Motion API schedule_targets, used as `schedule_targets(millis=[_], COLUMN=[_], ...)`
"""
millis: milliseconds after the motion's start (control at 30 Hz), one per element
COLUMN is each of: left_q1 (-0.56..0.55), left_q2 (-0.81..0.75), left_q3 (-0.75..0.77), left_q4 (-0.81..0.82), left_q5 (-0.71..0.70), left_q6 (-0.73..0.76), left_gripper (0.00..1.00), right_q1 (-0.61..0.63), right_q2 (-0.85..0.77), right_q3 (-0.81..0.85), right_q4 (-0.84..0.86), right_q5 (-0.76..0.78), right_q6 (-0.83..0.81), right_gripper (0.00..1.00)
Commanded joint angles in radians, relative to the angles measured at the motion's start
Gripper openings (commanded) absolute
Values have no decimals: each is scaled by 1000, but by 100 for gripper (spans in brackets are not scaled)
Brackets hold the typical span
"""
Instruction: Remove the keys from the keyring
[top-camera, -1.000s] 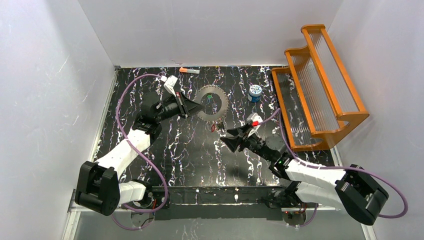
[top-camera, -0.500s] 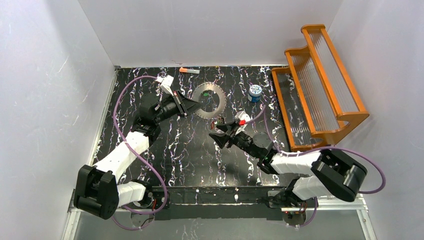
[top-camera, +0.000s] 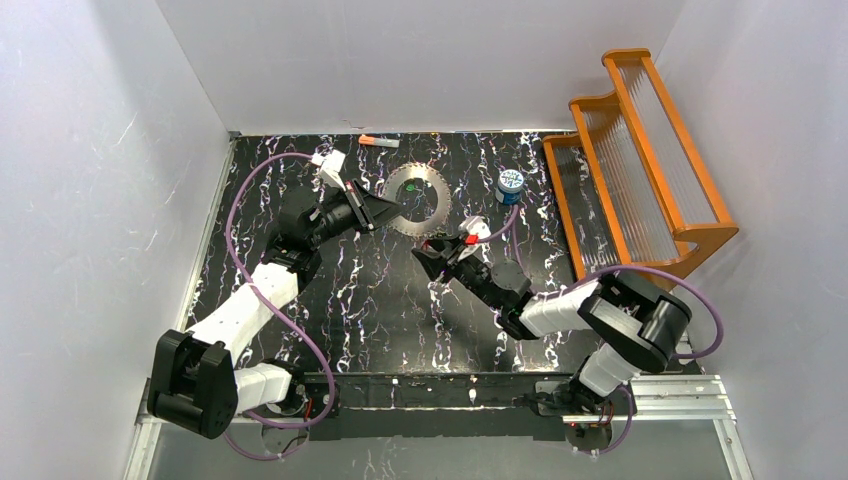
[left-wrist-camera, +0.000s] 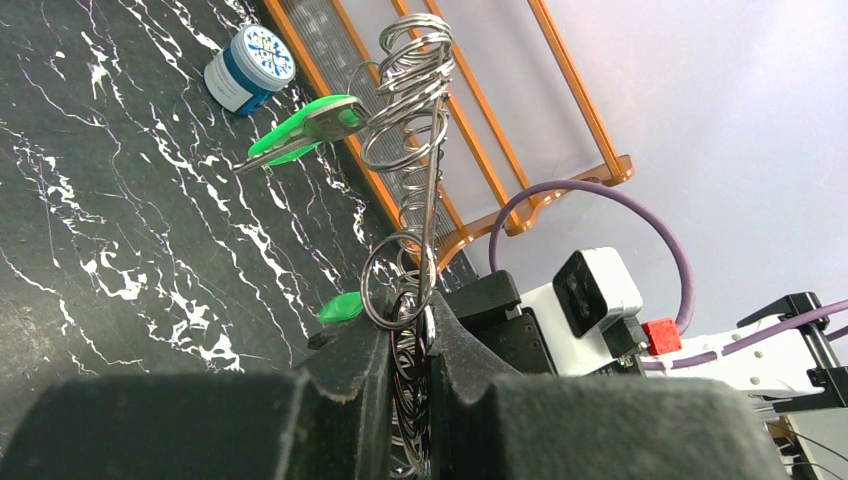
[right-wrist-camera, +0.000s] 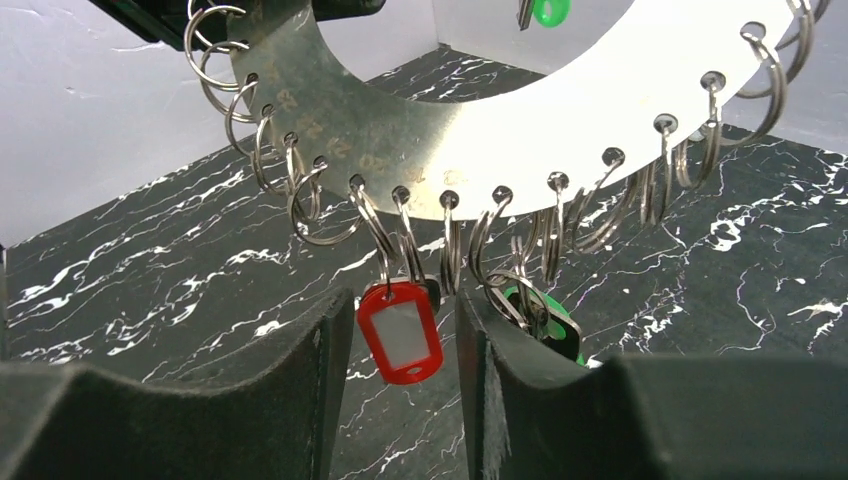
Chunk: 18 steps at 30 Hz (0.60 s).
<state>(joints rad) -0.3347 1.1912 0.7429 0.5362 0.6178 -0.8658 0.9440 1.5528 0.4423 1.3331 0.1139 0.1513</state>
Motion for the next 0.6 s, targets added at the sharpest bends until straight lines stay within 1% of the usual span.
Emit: schedule_targets(millis=[0, 200, 433, 567], left_q1=[10, 17, 20, 22], left_q2=[-29, -27, -24, -22], left_q3=[0, 0, 0, 0], left_q4=[28, 27, 24, 24], left_q5=[-3, -7, -9, -9], left_q6=[-10, -15, -20, -21], left_gripper=[0, 0, 0, 0], right_q1=[4, 7, 13, 13], right_q2=[23, 43, 42, 37], right_q3=[49, 42, 12, 9], right_q4=[124, 126, 126, 121], right_q5=[35, 40, 128, 133], right_q6=[-35, -28, -34, -47], right_gripper=[48, 44, 39, 35])
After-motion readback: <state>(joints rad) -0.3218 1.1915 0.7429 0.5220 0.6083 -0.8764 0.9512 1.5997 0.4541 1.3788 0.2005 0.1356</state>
